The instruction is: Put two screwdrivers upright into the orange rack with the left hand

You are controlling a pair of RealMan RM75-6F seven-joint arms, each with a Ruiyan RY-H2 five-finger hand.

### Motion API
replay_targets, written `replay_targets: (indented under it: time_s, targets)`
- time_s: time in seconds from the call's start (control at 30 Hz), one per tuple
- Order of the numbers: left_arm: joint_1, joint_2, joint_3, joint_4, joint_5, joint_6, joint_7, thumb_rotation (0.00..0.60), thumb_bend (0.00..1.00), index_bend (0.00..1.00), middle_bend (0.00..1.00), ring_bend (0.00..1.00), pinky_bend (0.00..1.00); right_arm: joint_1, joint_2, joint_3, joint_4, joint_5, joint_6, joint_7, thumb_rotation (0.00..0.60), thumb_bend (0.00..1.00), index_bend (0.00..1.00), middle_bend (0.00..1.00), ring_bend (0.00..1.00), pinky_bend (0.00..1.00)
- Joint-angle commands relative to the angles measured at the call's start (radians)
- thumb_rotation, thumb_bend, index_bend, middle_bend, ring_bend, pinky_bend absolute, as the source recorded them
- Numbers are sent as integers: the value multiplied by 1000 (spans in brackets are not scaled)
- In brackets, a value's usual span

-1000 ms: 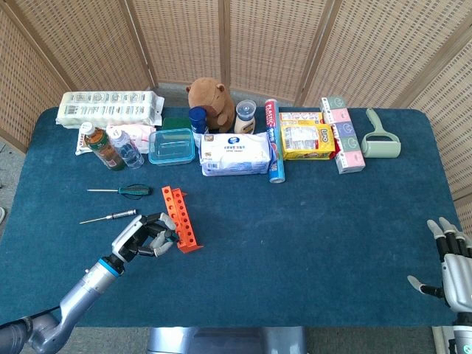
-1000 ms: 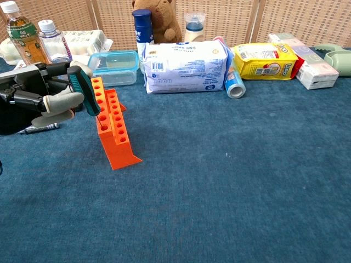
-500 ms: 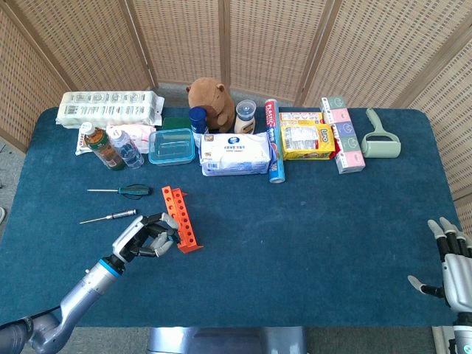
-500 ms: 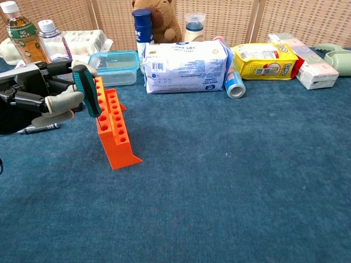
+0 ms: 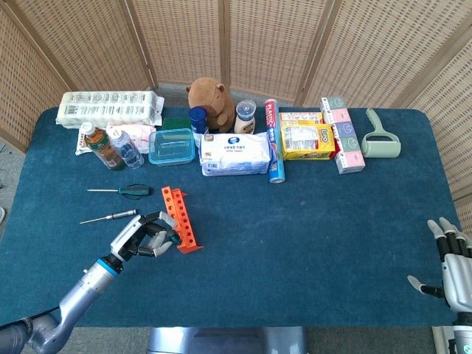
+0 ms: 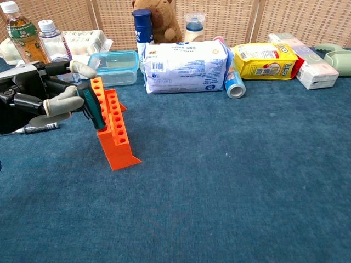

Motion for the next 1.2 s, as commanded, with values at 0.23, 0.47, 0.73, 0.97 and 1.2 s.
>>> replay_targets:
  time_s: [0.23, 0.47, 0.73, 0.97, 1.2]
  targets:
    - [7, -2, -7, -11, -10, 2, 54, 600, 294, 370, 836, 871, 950, 0, 1, 0, -1, -1, 0, 2, 600, 0, 22, 0, 0, 12]
    - [16, 18, -9, -37, 7, 33, 49, 600, 294, 370, 836, 871, 950, -1, 2, -1, -1, -4, 2, 2, 600, 0, 22, 0, 0, 14]
    - [50, 97, -11, -92, 34, 117, 66, 600, 293, 370, 836, 871, 950, -1, 0, -1, -3, -4, 2, -3, 600, 0, 22, 0, 0, 18]
    - [107, 165, -24, -91, -27, 161, 301, 600, 299, 370, 836, 871, 951, -1, 1, -1, -3, -4, 2, -1, 600, 0, 22, 0, 0, 20]
    - [148, 171, -59, -62, -167, 145, 585, 600, 343, 370, 836, 871, 951, 0, -2, -3, -5, -4, 0, -6, 600, 0, 22, 0, 0, 24]
